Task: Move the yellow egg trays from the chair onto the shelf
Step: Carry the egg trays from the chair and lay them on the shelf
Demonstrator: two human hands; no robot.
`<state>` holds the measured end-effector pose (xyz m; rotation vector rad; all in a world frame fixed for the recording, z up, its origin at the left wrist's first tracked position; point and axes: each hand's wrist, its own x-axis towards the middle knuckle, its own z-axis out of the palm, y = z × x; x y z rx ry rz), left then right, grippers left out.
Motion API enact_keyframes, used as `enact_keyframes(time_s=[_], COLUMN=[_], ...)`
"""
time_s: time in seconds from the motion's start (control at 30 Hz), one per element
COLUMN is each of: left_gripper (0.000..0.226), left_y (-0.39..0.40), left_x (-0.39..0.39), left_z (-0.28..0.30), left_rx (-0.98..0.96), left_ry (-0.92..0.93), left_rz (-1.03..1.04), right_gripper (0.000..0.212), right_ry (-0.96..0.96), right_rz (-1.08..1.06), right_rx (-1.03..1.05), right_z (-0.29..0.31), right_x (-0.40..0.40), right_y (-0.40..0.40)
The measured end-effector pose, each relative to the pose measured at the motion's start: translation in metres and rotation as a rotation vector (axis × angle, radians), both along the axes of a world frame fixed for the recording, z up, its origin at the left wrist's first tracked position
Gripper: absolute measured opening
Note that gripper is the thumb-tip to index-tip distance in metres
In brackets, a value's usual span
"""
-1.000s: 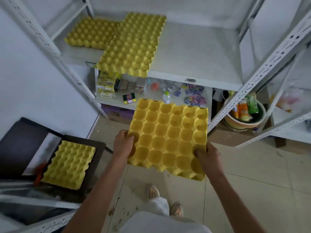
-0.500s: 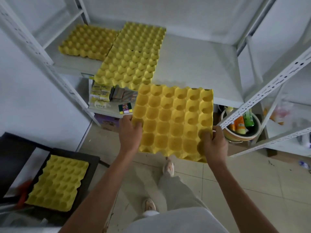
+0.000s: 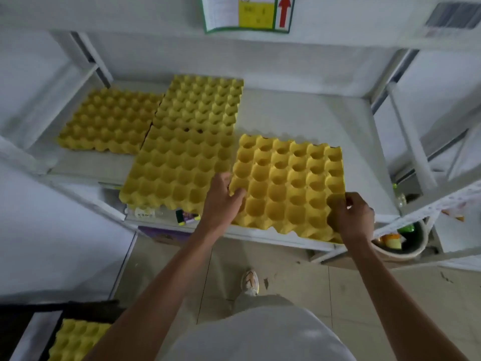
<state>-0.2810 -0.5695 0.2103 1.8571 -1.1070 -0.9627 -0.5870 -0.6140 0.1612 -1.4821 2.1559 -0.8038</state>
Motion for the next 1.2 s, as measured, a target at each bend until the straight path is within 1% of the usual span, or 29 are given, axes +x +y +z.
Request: enact_keyframes(time_s=[0.1,0.17,0.23,0.27,0.33,0.37,0.4,0.47,0.5,0.57,0.67,0.73,0.77,0.9,1.0,1.13,1.2], left_gripper=[0.049,0.053,0.057,0.055,0.045,0.043,0.042,0.048,0.053,0.061,0.062,0.062,0.061,0.061,0.064,0.062,0.062], left_y=[-0.043,-0.056,-0.061,-0.062,-0.068,-0.073,-0.082,-0.106,-0.121,-0.152,-0.196,-0.213,-0.216,-0.212,-0.215,-0.216,-0.22], left_x=[0.007,0.01,0.015,0.02,0.037,0.048,0.059,0.081,0.09,0.107,0.126,0.133,0.135,0.135,0.135,0.136,0.136], left_z=[-0.013,-0.019,-0.025,-0.027,-0.033,-0.036,-0.038,-0.04,-0.04,-0.041,-0.049,-0.06,-0.068,-0.085,-0.087,-0.094,-0.094], left_rx=[0.032,0.055,0.001,-0.058,-0.202,-0.26,-0.285,-0.234,-0.179,-0.085,0.035,0.119,0.132,0.056,0.038,0.019,0.005], left_ry=[0.022,0.07,0.07,0.024,-0.147,-0.256,-0.366,-0.567,-0.66,-0.827,-0.958,-0.967,-0.966,-0.984,-1.003,-1.025,-0.997], left_rz=[-0.073,-0.116,-0.138,-0.132,-0.132,-0.139,-0.151,-0.198,-0.227,-0.301,-0.421,-0.443,-0.427,-0.369,-0.334,-0.297,-0.28], right_gripper=[0.03,0.031,0.031,0.031,0.032,0.035,0.041,0.055,0.06,0.065,0.066,0.065,0.064,0.063,0.064,0.065,0.065], right_ry=[-0.004,-0.003,-0.038,-0.053,-0.035,0.041,0.164,0.4,0.464,0.54,0.639,0.644,0.648,0.67,0.68,0.622,0.581], right_rz=[-0.006,-0.03,-0.072,-0.086,-0.093,-0.066,-0.005,0.187,0.283,0.429,0.58,0.61,0.611,0.593,0.558,0.592,0.616], right_rx=[0.026,0.096,0.134,0.138,0.117,0.075,0.006,-0.156,-0.194,-0.138,0.041,0.069,0.065,0.065,0.071,0.124,0.143], right_z=[-0.012,-0.018,-0.021,-0.02,-0.014,-0.012,-0.01,-0.004,0.0,0.001,-0.013,-0.023,-0.028,-0.033,-0.032,-0.03,-0.03], right_x=[0.004,0.006,0.01,0.013,0.019,0.022,0.025,0.037,0.047,0.071,0.098,0.103,0.105,0.111,0.124,0.148,0.153], right_y=[-0.043,-0.06,-0.072,-0.077,-0.083,-0.083,-0.081,-0.076,-0.073,-0.068,-0.076,-0.096,-0.109,-0.164,-0.207,-0.264,-0.284])
